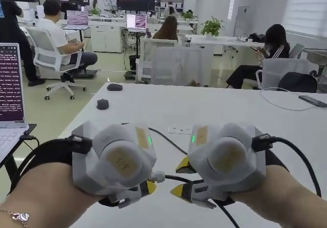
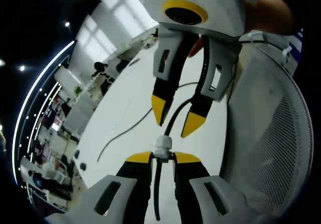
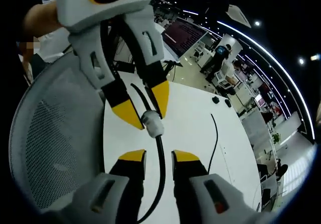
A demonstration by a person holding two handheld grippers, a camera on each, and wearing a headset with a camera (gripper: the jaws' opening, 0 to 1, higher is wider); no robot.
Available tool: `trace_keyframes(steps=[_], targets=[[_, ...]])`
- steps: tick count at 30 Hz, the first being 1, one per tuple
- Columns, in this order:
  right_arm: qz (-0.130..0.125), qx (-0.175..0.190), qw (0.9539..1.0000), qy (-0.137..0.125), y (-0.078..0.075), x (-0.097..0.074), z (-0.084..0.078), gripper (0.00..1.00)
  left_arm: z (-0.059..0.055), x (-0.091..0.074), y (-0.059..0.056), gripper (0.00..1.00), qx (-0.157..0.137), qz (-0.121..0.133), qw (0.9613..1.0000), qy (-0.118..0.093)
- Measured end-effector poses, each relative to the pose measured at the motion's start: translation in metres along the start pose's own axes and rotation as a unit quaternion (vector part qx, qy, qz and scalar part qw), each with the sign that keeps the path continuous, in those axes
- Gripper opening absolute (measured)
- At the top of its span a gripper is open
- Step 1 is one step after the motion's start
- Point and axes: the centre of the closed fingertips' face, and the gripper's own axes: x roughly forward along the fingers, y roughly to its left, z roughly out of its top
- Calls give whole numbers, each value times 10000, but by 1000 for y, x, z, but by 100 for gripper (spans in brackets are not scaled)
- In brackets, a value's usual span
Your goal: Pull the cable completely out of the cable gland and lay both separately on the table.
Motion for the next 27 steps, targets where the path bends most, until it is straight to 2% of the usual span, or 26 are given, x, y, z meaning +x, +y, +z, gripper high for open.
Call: trace_keyframes(steps=[1,2,3,4,5,8,15,19,21,23,24,26,27], targets=[[24,-161,9994,-290,1,0,9,14,-1,-1,0,16,-11,14,10000,10],[76,-143,9985,-526,4,0,16,9,-2,-1,1,16,-17,28,10000,22],[-9,-103,9994,-330,1,-1,8,4,-5,-2,1,16,-16,38,10000,87],[-27,-238,9992,-325,-1,-1,7,3,-4,-2,1,16,-5,41,10000,21],[-25,-202,9993,-300,-1,-1,5,3,-3,-3,0,16,-73,27,10000,-22],[-48,-200,9997,-156,-3,-1,-5,3,-7,-3,2,16,-38,68,10000,48],[-253,107,9993,261,-11,-4,-37,3,-12,-5,6,16,-111,101,9999,55],[-270,312,9977,533,-11,-4,-52,3,-11,-4,7,16,-151,120,9998,30],[-296,308,9975,558,-11,-4,-50,13,-10,-3,6,16,-130,134,9998,30],[-327,300,9983,376,-11,-4,-37,25,-9,-1,5,16,-72,169,9998,35],[-349,239,9988,263,-11,-5,-26,24,-8,-1,5,16,-70,163,9998,28],[-441,-274,9983,249,-13,-5,-15,19,-7,1,2,16,-67,126,9999,13],[-448,-354,9981,224,-12,-3,-9,20,-7,1,2,16,-60,120,9999,18]])
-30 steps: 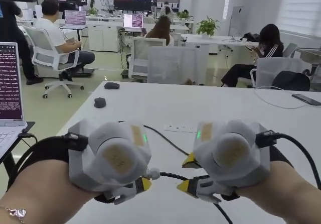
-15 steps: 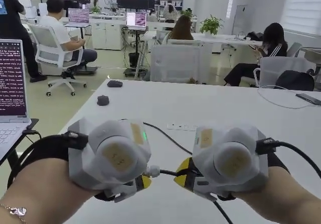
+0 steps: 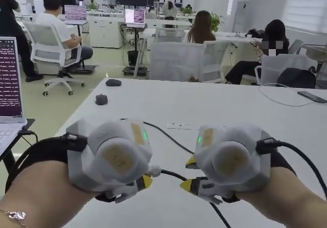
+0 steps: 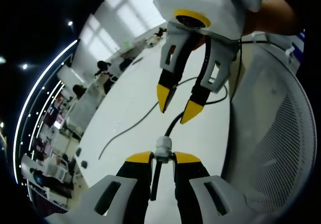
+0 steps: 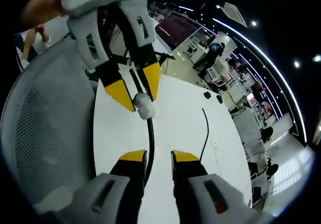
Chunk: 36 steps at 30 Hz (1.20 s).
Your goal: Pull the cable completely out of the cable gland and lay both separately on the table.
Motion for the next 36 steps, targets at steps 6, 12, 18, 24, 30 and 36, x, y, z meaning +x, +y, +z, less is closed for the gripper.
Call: trace_keyframes(steps=[6,12,18,24,30,36], targets=[[145,74,9998,-88,7,11,6,9,3,2,-2,16,-13,-22,10000,-33],[168,211,9996,-47,6,9,-6,3,2,0,1,16,-64,8,10000,-67],[90,435,9987,236,2,9,-33,3,-2,-1,5,16,-112,41,9999,-45],[56,606,9975,366,1,12,-42,3,-4,1,8,16,-174,57,9998,-49],[-9,798,9953,546,-7,12,-63,3,-8,-5,16,16,-193,156,9997,-38],[98,1308,9890,688,-19,33,-99,4,-19,-5,19,17,-349,197,9992,41]])
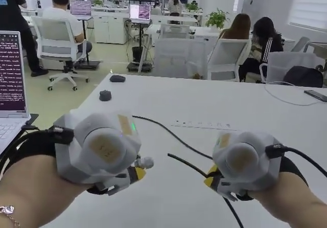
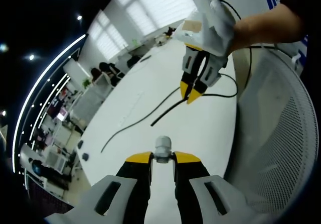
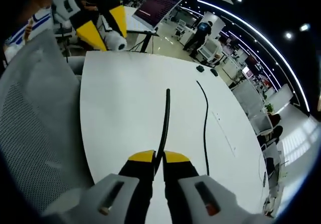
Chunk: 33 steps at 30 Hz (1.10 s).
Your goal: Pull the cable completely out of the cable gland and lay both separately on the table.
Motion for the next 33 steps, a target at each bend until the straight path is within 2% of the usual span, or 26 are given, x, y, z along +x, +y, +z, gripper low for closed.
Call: trace_keyframes(steps=[1,3,4,7,10,12,13,14,15,17,18,19,20,21,22,24,25,27,28,30,31,33], targets=[[25,39,10000,16,-5,7,-4,4,-2,1,-2,17,6,-20,10000,22],[176,449,9988,-39,-13,27,-14,4,-4,4,-7,17,5,-89,9999,57],[275,796,9964,-54,-20,39,-21,4,-5,5,-9,17,2,-110,9999,65],[407,1492,9878,-183,-36,65,-36,4,-10,9,-17,17,-64,-229,9997,110],[450,1813,9824,35,-49,90,-60,4,-16,14,-26,17,-126,-383,9990,184],[476,2090,9766,174,-53,104,-75,4,-19,17,-33,17,-214,-520,9983,158],[487,2272,9722,282,-55,111,-84,5,-21,19,-35,17,-211,-557,9981,173],[507,2366,9697,323,-55,115,-88,5,-23,21,-37,17,-186,-587,9979,213],[528,2360,9698,319,-55,118,-90,6,-26,22,-38,17,-141,-626,9975,285],[456,2448,9673,479,-58,123,-101,10,-32,27,-41,17,-7,-728,9966,389],[343,2613,9626,621,-60,120,-109,15,-33,29,-41,17,1,-771,9963,386],[315,2647,9617,635,-61,120,-110,23,-33,31,-41,17,1,-843,9958,356],[281,2718,9604,546,-63,115,-110,32,-33,33,-41,17,-23,-900,9954,319],[254,2803,9585,454,-63,109,-107,35,-31,37,-41,17,-58,-978,9949,230],[298,2961,9540,361,-60,101,-106,34,-31,39,-41,17,-62,-1023,9945,195],[462,3169,9468,317,-51,84,-107,28,-35,49,-42,17,42,-1156,9930,253],[472,3230,9447,308,-49,77,-107,29,-38,56,-45,17,155,-1262,9915,287],[319,3312,9426,289,-47,58,-110,37,-41,65,-49,17,272,-1444,9887,311],[271,3313,9427,280,-44,48,-112,42,-43,74,-52,17,310,-1523,9874,288],[259,3371,9409,178,-38,33,-112,41,-47,86,-58,17,403,-1716,9842,160],[243,3486,9369,40,-35,25,-109,40,-53,95,-64,17,434,-1869,9813,137],[244,3617,9319,-120,-28,11,-106,42,-61,107,-72,17,407,-2062,9776,148]])
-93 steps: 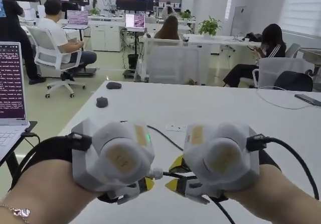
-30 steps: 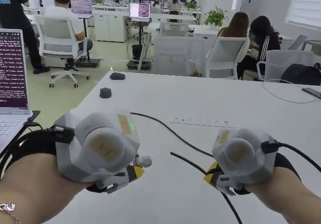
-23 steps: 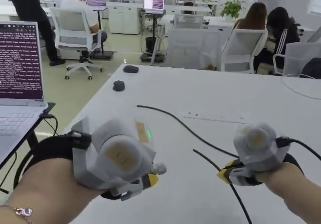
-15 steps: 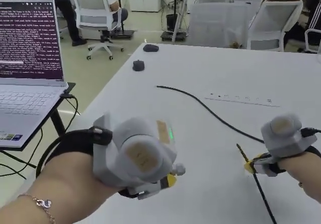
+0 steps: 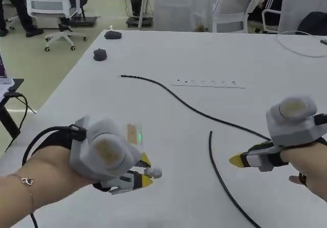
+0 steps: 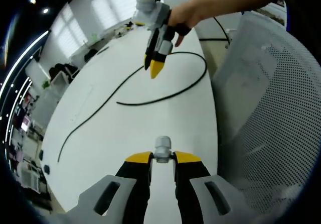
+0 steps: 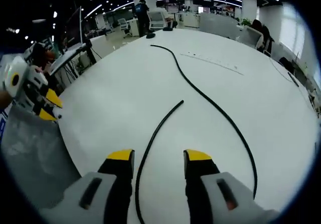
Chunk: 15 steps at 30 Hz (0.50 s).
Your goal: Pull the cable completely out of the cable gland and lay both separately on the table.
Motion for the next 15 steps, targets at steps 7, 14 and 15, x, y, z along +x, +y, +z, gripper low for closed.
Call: trace_keyframes(steps=[7,14,15], targets=[[69,5,9997,-249,21,-44,-12,38,-33,51,-7,17,-433,-679,9967,110],[111,104,9996,-239,33,-75,-31,37,-49,68,-11,17,-571,-901,9939,290],[123,134,9995,-255,35,-80,-33,37,-50,67,-12,17,-693,-944,9926,322]])
